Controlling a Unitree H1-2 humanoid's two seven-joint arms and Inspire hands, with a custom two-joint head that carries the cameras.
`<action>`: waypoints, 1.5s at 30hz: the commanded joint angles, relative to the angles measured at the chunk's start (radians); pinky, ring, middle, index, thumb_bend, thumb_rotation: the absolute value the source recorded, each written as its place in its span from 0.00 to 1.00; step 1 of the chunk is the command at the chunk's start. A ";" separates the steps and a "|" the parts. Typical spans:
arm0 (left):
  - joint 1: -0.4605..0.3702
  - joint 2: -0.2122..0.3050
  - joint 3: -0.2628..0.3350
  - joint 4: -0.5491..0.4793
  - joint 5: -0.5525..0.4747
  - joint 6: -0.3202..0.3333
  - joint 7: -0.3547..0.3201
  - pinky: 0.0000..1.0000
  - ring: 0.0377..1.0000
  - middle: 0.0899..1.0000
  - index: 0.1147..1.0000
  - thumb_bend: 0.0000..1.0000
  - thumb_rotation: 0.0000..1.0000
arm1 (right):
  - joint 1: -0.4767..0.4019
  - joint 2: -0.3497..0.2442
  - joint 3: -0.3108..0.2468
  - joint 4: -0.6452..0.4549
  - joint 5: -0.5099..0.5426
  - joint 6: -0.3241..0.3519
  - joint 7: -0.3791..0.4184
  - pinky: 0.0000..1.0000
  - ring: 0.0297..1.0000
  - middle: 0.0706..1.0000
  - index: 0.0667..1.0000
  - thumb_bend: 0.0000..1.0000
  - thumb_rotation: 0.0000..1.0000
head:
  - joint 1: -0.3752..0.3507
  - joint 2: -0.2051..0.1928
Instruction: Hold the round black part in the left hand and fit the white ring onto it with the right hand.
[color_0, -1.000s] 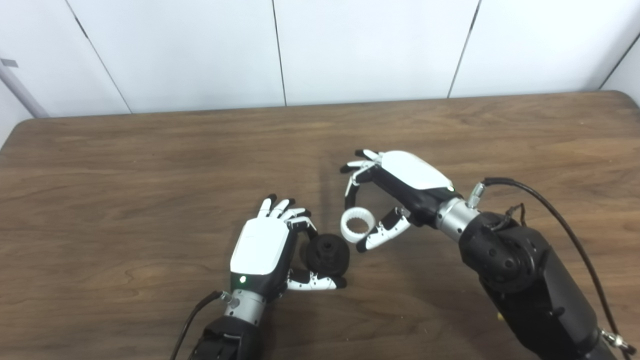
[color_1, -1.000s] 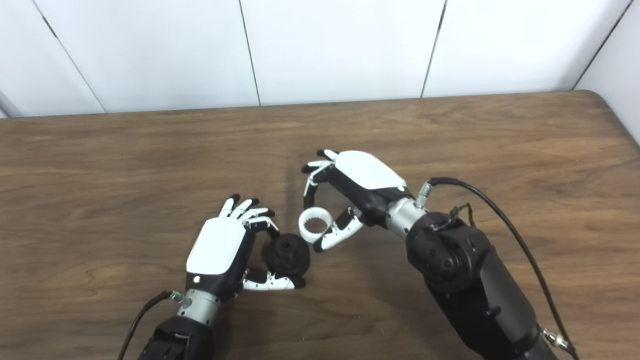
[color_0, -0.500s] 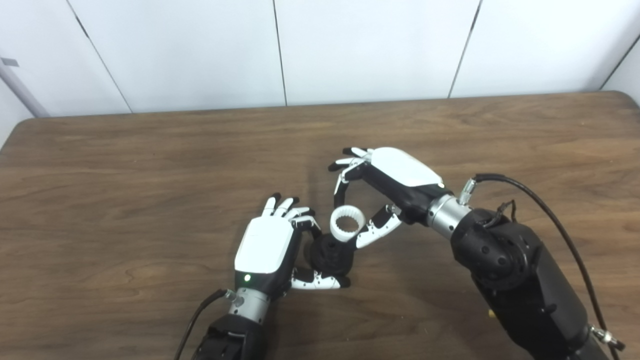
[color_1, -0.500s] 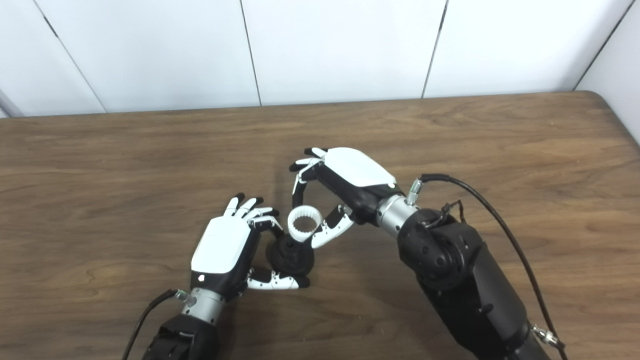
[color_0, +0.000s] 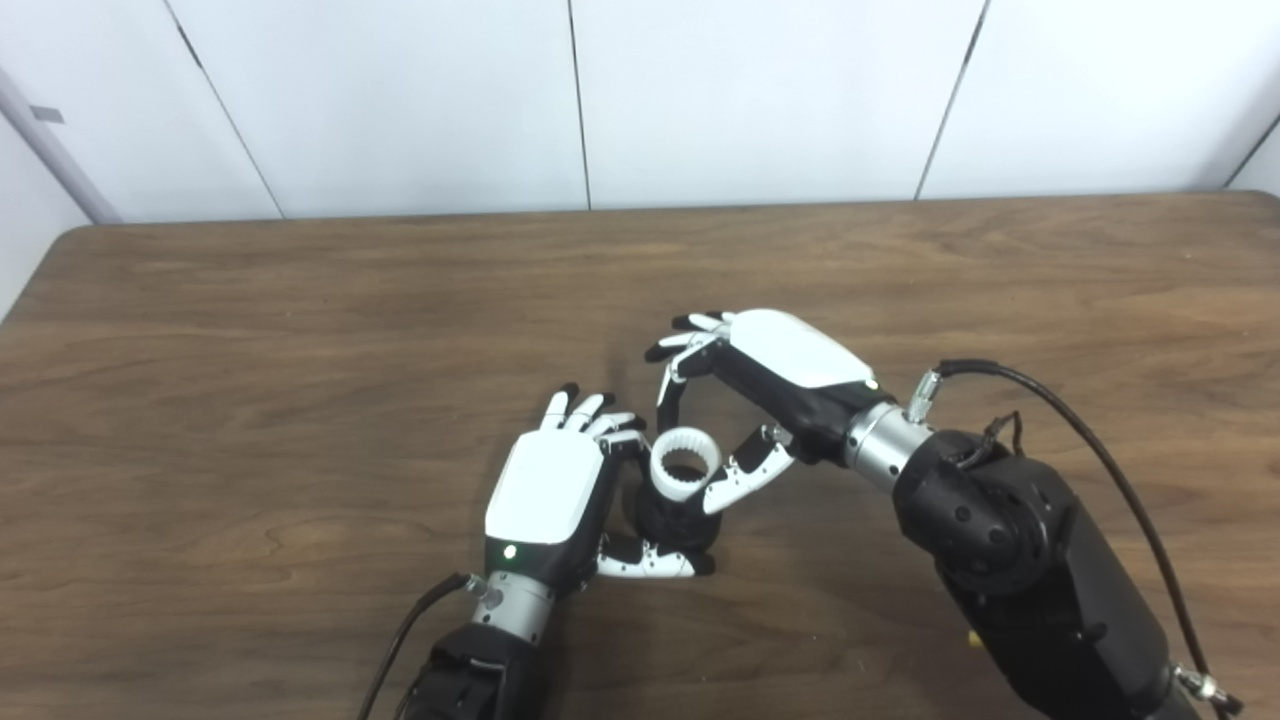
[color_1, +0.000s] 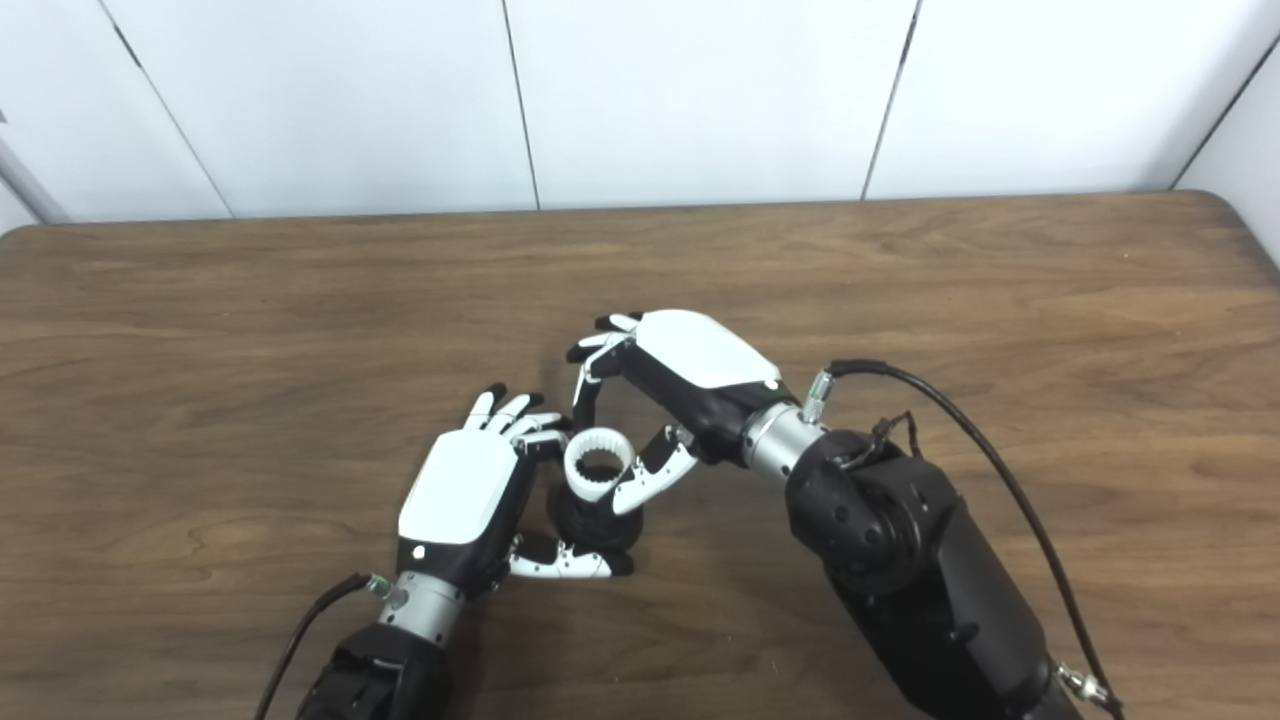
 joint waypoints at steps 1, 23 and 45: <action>0.000 -0.008 -0.019 0.020 0.004 -0.005 -0.030 1.00 0.91 0.77 0.42 0.52 0.06 | -0.027 0.004 -0.002 -0.017 -0.012 -0.026 -0.008 1.00 0.96 0.84 0.45 0.52 0.14 | 0.002 0.000; -0.006 -0.005 -0.029 0.014 0.008 0.007 -0.033 1.00 0.90 0.77 0.42 0.52 0.06 | -0.012 0.000 -0.002 0.004 -0.005 -0.030 -0.009 1.00 0.98 0.84 0.45 0.52 0.14 | 0.003 0.009; -0.007 -0.008 -0.032 0.015 0.006 0.010 -0.035 1.00 0.91 0.77 0.42 0.52 0.05 | -0.002 0.000 0.009 0.033 -0.016 -0.038 -0.014 1.00 0.96 0.84 0.45 0.52 0.14 | 0.001 0.009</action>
